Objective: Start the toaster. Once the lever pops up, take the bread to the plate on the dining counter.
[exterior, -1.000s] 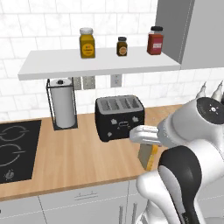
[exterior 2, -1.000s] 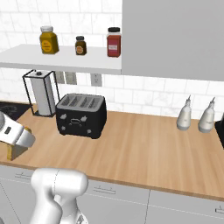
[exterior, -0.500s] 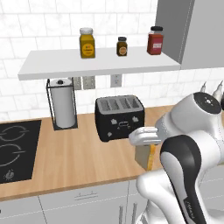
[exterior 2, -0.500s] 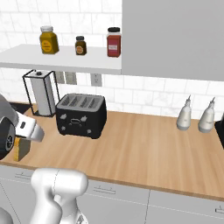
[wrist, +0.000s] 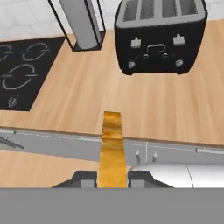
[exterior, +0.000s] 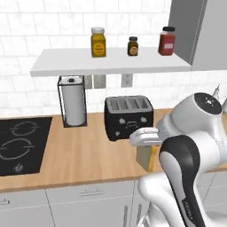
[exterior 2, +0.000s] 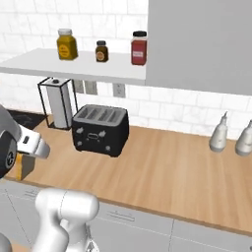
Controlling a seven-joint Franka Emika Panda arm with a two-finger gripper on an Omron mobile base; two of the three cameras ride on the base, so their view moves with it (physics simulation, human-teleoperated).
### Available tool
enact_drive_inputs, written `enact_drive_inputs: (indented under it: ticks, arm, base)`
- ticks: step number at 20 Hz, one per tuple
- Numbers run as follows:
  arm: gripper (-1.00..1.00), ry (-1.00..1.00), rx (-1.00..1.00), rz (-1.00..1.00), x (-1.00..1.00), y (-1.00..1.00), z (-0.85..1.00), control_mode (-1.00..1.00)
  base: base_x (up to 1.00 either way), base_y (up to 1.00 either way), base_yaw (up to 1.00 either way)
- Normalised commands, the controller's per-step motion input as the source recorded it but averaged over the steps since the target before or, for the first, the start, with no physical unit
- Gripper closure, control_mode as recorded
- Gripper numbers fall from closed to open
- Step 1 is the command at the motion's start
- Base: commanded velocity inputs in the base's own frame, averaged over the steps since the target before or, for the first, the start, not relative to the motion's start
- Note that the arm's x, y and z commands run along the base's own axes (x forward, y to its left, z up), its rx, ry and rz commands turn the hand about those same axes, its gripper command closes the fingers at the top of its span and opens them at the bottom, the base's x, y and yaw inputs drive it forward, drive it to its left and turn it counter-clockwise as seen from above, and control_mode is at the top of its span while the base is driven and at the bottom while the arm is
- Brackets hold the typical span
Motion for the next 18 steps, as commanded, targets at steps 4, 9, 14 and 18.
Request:
enact_drive_inputs:
  ticks: [4,9,14,18]
  arm:
    - [1.0,0.0,0.0,0.0,0.0,0.0,0.0,1.0]
    - [1.0,0.0,0.0,0.0,0.0,0.0,0.0,1.0]
    - [1.0,0.0,0.0,0.0,0.0,0.0,0.0,1.0]
    - [1.0,0.0,0.0,0.0,0.0,0.0,0.0,1.0]
  base:
    - [-0.11,-0.24,0.75]
    - [-0.04,-0.08,0.91]
    - [0.0,0.0,1.0]
    - [0.0,0.0,1.0]
